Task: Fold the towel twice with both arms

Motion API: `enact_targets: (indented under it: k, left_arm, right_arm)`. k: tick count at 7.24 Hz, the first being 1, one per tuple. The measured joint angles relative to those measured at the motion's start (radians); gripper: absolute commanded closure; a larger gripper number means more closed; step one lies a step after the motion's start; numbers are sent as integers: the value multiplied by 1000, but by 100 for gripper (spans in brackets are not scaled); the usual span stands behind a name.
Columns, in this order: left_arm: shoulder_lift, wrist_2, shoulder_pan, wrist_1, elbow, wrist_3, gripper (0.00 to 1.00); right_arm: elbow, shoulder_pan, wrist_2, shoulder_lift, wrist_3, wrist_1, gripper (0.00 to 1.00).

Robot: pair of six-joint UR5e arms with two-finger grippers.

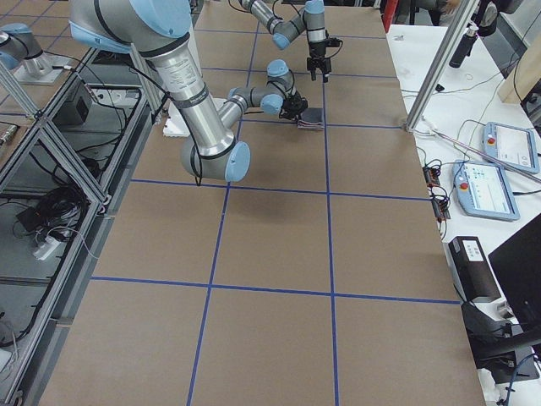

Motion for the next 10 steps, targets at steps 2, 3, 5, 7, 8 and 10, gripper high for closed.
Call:
enact_targets:
  k: [2, 3, 5, 7, 8, 10]
  left_arm:
    - [0, 1, 0, 0, 1, -1, 1]
    - [-1, 1, 0, 0, 1, -1, 1]
    - [-7, 1, 0, -1, 7, -9, 1]
    - [-12, 1, 0, -1, 10, -13, 1]
    - [-13, 1, 0, -1, 10, -14, 1]
    - [-14, 1, 0, 0, 10, -16, 1]
  right_arm:
    - [1, 3, 0, 2, -6, -3, 98]
    - [5, 9, 1, 3, -17, -12, 97]
    - [17, 20, 9, 4, -38, -35, 97]
    - [19, 26, 13, 4, -47, -40, 97]
    - [20, 28, 13, 2, -49, -41, 98]
    - [24, 32, 16, -1, -50, -44, 97]
